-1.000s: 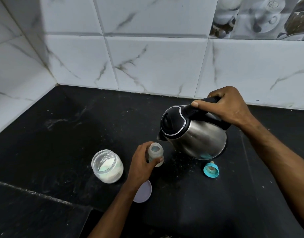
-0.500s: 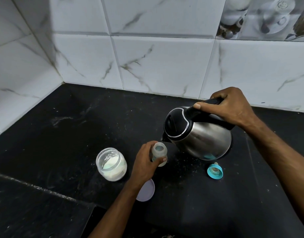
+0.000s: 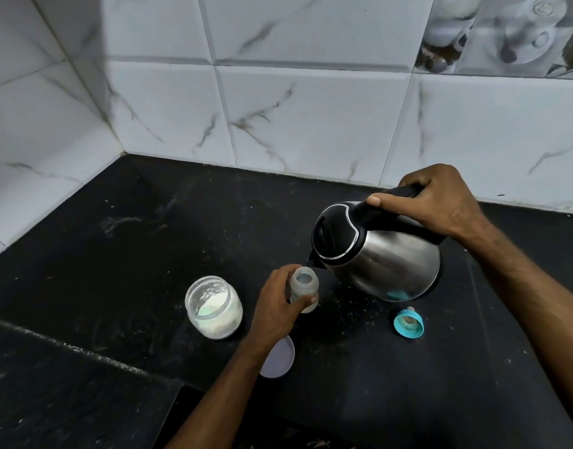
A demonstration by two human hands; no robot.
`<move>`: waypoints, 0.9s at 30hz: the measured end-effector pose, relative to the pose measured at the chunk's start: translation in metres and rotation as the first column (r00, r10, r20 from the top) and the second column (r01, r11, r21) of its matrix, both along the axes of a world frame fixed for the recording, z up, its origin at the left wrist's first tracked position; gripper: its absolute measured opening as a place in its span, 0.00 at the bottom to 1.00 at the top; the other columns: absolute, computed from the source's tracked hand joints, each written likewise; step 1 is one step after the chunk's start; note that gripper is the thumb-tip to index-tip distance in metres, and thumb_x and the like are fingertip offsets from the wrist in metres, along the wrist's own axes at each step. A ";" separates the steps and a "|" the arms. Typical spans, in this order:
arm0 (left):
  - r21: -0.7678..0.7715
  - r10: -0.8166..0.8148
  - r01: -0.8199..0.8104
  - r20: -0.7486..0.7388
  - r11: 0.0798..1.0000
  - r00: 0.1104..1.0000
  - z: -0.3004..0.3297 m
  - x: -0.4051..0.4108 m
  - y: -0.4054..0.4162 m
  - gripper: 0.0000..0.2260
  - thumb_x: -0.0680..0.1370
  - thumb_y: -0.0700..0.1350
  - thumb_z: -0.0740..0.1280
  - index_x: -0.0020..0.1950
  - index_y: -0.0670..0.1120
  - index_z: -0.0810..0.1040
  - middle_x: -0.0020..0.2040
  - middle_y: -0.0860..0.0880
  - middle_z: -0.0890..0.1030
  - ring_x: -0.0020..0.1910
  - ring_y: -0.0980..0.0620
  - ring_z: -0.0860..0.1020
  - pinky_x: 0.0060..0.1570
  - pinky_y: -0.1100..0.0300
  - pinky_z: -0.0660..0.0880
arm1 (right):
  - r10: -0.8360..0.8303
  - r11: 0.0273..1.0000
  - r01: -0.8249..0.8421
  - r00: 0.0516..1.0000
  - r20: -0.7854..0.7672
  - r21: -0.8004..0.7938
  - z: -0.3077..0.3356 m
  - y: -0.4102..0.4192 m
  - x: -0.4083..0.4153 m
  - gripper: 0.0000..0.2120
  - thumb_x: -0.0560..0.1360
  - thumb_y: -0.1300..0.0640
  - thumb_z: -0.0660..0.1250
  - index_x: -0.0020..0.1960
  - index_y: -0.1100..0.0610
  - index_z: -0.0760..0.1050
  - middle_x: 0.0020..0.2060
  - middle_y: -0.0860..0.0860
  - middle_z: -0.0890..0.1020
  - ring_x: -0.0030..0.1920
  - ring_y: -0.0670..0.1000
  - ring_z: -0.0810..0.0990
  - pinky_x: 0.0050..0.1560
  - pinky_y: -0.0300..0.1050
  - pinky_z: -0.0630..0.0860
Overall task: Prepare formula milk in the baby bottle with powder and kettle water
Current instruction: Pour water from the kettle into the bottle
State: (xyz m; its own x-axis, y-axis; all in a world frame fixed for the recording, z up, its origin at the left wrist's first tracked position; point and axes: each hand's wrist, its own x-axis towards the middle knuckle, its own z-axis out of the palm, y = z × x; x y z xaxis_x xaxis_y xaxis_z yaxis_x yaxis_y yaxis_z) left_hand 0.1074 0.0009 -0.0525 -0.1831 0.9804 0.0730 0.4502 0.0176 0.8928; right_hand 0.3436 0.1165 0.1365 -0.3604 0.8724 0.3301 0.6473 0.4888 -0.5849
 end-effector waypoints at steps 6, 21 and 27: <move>-0.003 -0.004 0.004 0.019 1.000 1.000 0.002 0.001 -0.001 0.23 0.71 0.47 0.77 0.63 0.55 0.73 0.59 0.57 0.76 0.59 0.60 0.76 0.58 0.64 0.73 | 0.000 1.000 0.000 1.000 0.006 -0.004 -0.002 0.001 -0.001 0.44 0.58 0.22 0.67 0.27 0.66 0.65 0.22 0.53 0.61 0.26 0.49 0.59 0.30 0.44 0.56; -0.011 -0.007 0.007 0.013 1.000 1.000 0.002 0.001 -0.001 0.24 0.71 0.46 0.77 0.64 0.54 0.73 0.60 0.55 0.75 0.59 0.58 0.75 0.61 0.59 0.74 | -0.006 1.000 0.006 1.000 0.004 -0.003 0.001 0.002 -0.001 0.41 0.58 0.24 0.68 0.27 0.65 0.66 0.22 0.52 0.61 0.26 0.48 0.58 0.29 0.43 0.56; -0.004 -0.013 0.013 -0.008 1.000 1.000 0.004 0.001 -0.001 0.23 0.71 0.46 0.77 0.61 0.59 0.71 0.58 0.59 0.75 0.58 0.62 0.75 0.59 0.64 0.73 | -0.005 1.000 0.005 1.000 -0.004 0.004 0.003 0.002 0.000 0.43 0.59 0.25 0.69 0.29 0.68 0.67 0.24 0.55 0.61 0.27 0.50 0.59 0.31 0.45 0.57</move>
